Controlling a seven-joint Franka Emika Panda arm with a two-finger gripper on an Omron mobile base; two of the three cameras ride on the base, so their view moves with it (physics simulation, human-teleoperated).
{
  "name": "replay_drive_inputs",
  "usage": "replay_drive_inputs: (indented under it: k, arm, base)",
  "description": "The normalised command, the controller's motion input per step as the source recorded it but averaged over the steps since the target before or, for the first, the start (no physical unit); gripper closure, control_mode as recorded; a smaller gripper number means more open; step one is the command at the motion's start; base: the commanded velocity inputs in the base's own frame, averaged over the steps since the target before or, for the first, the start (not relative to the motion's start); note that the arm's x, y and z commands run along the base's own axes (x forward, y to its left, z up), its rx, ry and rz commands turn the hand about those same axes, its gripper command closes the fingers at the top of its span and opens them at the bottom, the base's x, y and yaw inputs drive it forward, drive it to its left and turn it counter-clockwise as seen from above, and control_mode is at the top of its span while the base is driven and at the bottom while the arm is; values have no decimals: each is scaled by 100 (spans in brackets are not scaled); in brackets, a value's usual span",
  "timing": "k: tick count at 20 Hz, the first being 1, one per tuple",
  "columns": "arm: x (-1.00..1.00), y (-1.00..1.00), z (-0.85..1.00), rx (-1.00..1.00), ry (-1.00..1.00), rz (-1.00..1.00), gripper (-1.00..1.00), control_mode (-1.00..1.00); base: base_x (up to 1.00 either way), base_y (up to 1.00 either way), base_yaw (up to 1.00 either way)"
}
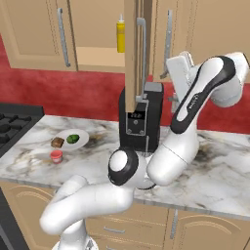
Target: Pick the avocado and bread from the counter and place them on the plate. Then pick the jam from the cabinet and place it next to the plate. Lastly close the cabinet door.
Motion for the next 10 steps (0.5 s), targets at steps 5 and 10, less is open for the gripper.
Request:
replay_drive_inputs:
  k: [5, 10]
  arm:
    - [7, 100, 2, -31, -46, -11, -100, -100]
    - [9, 100, 0, -31, -49, -8, -100, -100]
  base:
    - [0, 0, 0]
    - [0, 0, 0]
